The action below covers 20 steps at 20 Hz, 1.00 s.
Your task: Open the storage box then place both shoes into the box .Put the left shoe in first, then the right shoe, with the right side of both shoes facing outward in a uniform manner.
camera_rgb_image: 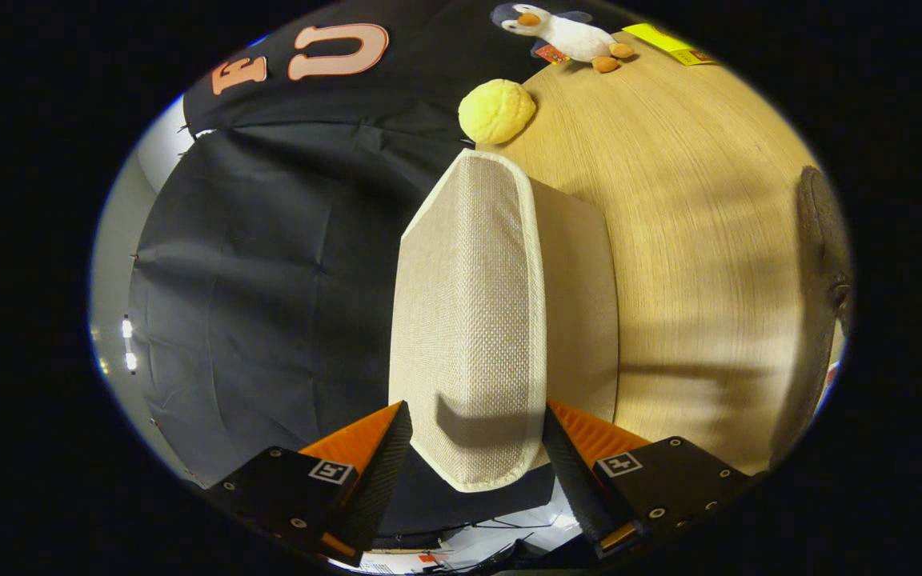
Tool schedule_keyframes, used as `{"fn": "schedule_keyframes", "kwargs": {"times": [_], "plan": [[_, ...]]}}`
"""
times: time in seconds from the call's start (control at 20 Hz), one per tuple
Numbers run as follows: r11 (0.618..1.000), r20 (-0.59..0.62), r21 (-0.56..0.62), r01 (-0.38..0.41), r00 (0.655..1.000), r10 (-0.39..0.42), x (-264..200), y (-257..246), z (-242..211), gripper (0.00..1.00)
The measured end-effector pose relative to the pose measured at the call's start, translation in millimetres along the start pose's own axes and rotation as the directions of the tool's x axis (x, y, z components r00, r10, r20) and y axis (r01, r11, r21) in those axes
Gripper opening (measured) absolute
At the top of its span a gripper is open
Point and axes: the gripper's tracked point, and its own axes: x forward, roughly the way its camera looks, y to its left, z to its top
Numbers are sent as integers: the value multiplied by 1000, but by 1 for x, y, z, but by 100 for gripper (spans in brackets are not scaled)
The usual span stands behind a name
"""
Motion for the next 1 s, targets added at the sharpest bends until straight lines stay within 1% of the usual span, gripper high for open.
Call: {"fn": "schedule_keyframes", "kwargs": {"times": [0.05,0.2,0.25,0.45,0.5,0.55,0.6,0.65,0.7,0.75,0.8,0.9,1.0], "plan": [[1000,6,1,-15,1000,15,-5,6,-1,93],[995,26,-7,-100,995,100,-24,40,0,80],[992,33,-17,-128,991,128,-30,54,2,78],[962,40,-89,-259,964,263,-43,119,14,67],[955,40,-110,-276,959,282,-42,134,17,61],[949,40,-134,-287,955,294,-42,146,17,58],[946,32,-160,-283,956,292,-39,155,18,51],[943,24,-182,-280,957,289,-37,162,16,48],[943,19,-200,-265,962,274,-30,166,17,41],[947,15,-208,-245,967,254,-24,169,15,37],[951,17,-207,-229,971,238,-20,169,15,31],[953,30,-185,-239,968,248,-13,182,19,18],[953,26,-166,-253,965,261,-5,196,17,11]]}}
